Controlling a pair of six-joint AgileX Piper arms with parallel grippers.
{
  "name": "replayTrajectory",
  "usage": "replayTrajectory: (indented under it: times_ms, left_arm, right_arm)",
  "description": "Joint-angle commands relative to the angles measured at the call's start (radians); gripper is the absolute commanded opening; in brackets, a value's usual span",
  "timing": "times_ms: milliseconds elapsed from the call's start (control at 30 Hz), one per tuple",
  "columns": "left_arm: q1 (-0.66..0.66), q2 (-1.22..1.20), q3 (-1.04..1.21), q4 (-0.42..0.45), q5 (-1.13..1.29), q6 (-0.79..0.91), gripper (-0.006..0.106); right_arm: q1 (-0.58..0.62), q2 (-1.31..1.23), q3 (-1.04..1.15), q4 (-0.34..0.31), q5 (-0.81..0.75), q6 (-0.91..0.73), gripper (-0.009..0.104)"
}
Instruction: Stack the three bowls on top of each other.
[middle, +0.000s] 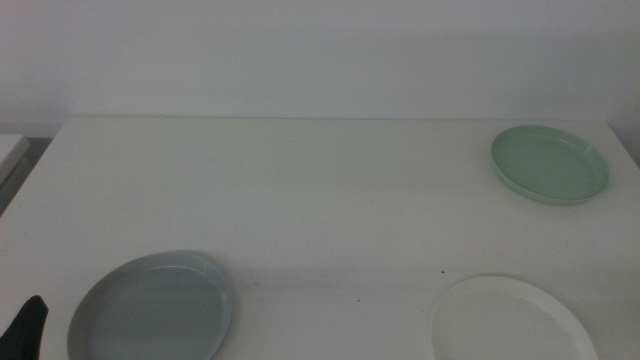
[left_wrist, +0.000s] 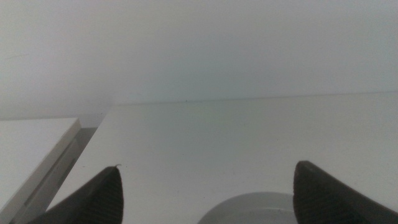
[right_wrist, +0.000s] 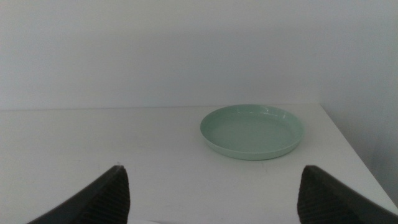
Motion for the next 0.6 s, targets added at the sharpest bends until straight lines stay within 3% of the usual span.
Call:
replayTrajectory:
  times_ms: [0, 233, 333, 433, 567]
  left_arm:
    - [0.001, -0.004, 0.0, 0.001, -0.014, -0.001, 0.094]
    - [0.001, -0.004, 0.0, 0.001, -0.014, -0.001, 0.094]
    - [0.001, -0.004, 0.0, 0.001, -0.014, -0.001, 0.094]
    - [0.001, -0.004, 0.0, 0.001, -0.014, -0.001, 0.094]
    - [0.001, -0.004, 0.0, 0.001, -0.014, -0.001, 0.094]
  right_arm:
    - [-0.007, -0.005, 0.004, 0.006, -0.008, -0.005, 0.093]
    - [-0.007, 0.0, -0.017, 0.025, -0.007, 0.047, 0.093]
    - [-0.007, 0.123, -0.099, 0.025, 0.021, 0.074, 0.093]
    - [-0.007, 0.289, -0.23, 0.037, 0.126, 0.095, 0.093]
    - [-0.007, 0.499, -0.434, 0.068, 0.419, 0.119, 0.093]
